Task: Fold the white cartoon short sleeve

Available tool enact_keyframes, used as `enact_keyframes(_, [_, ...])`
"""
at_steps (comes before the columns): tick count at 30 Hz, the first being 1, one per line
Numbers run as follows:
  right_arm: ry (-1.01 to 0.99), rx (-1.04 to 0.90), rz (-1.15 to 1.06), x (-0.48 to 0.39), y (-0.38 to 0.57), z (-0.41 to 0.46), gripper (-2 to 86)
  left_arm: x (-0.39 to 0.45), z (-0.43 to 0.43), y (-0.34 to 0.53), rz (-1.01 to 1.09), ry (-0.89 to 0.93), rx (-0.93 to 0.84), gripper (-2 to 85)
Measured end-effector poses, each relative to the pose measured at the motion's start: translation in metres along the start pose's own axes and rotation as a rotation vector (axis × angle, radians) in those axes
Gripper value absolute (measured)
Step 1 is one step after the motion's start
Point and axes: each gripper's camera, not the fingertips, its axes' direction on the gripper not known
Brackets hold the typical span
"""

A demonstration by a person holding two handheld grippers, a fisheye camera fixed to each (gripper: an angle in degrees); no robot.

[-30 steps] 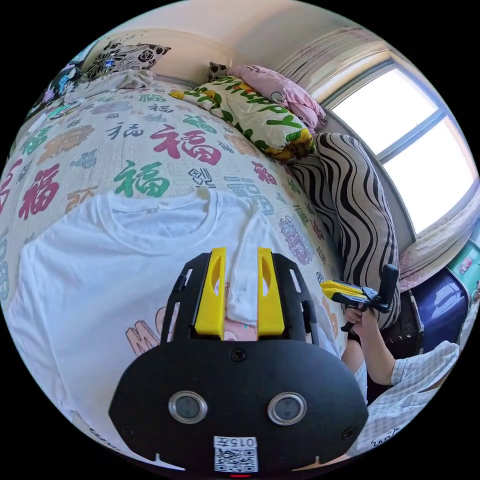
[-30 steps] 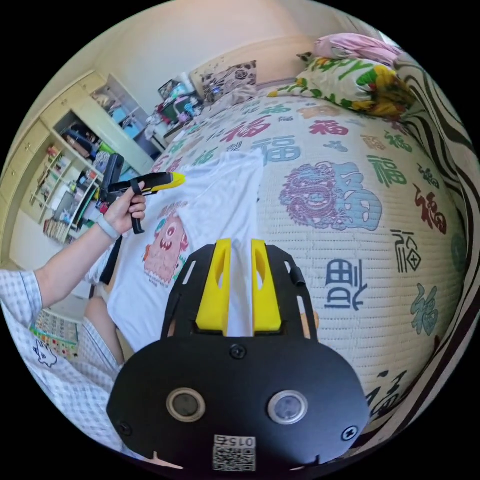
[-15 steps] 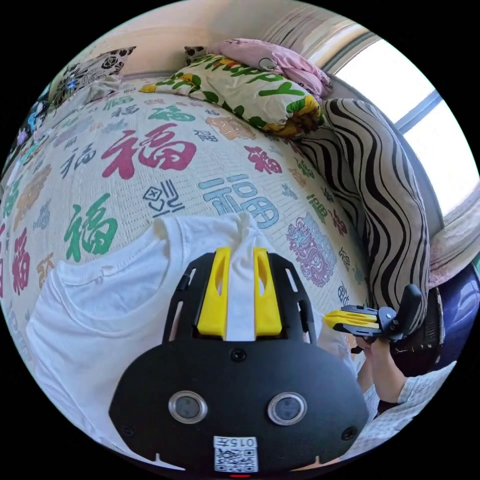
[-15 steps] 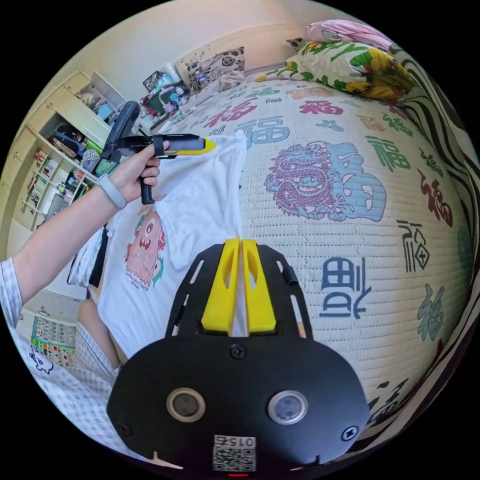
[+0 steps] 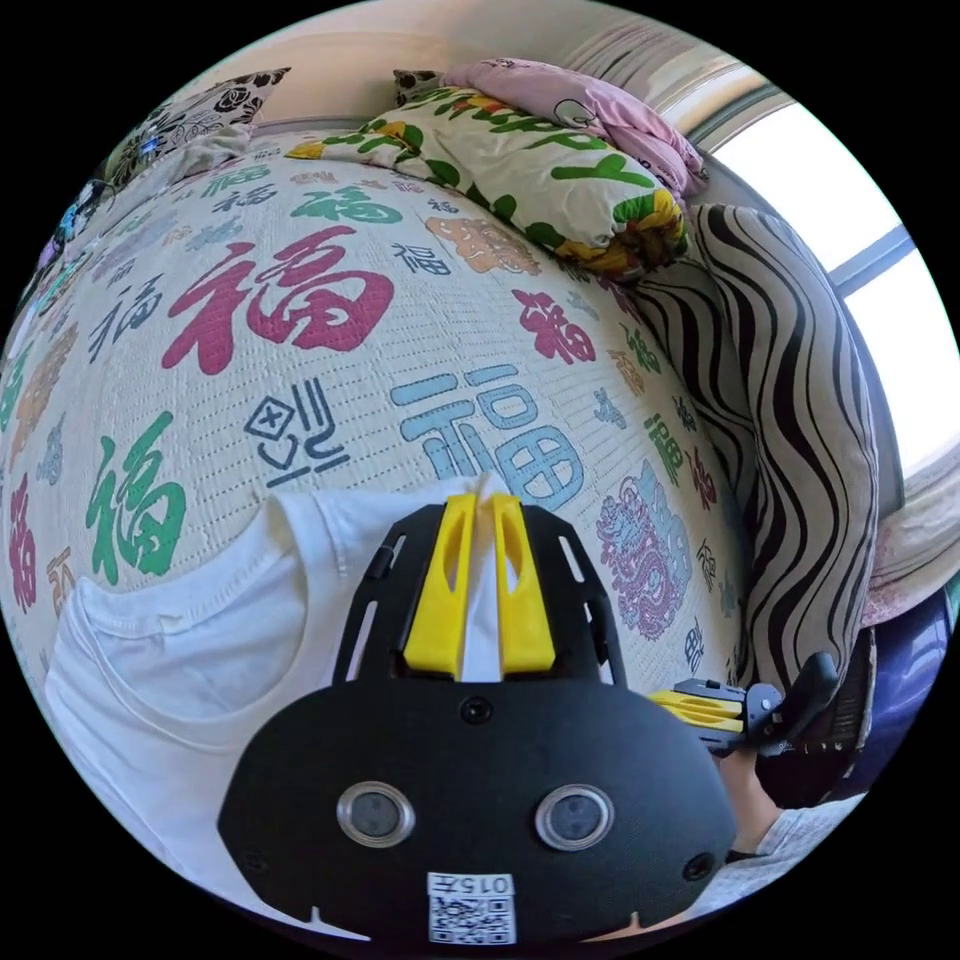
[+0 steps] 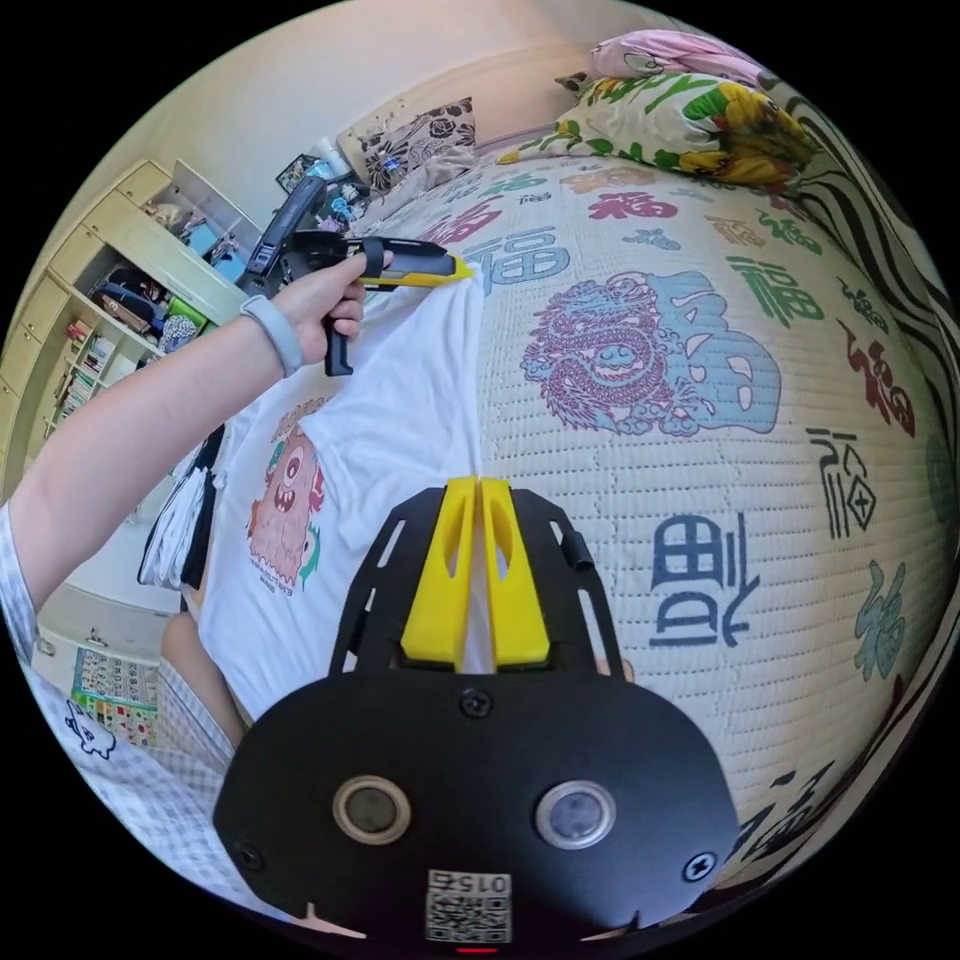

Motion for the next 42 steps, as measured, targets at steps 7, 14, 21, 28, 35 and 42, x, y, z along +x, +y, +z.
enact_keyframes(7, [-0.007,0.11,-0.164,-0.047,0.013,-0.029,4.8,0.005,-0.074,0.078,0.137,0.028,0.069,8.2])
enact_keyframes(14, [0.012,-0.082,-0.189,-0.081,0.012,0.016,0.9,-0.014,-0.078,0.176,0.04,-0.003,-0.027,7.6])
enact_keyframes(21, [-0.035,-0.113,-0.138,-0.083,0.023,0.014,0.2,-0.023,-0.101,0.213,-0.007,-0.024,0.02,5.8])
enact_keyframes(28, [0.049,-0.022,-0.148,-0.094,-0.003,-0.009,7.5,0.01,-0.117,0.207,0.088,-0.075,0.035,7.5])
enact_keyframes(35, [0.127,-0.109,-0.182,-0.122,-0.007,0.024,1.0,-0.002,-0.11,0.223,0.028,-0.067,-0.017,5.5])
enact_keyframes(42, [0.125,0.021,-0.105,-0.1,-0.024,-0.014,4.3,0.083,-0.119,0.273,0.207,0.028,0.004,9.0])
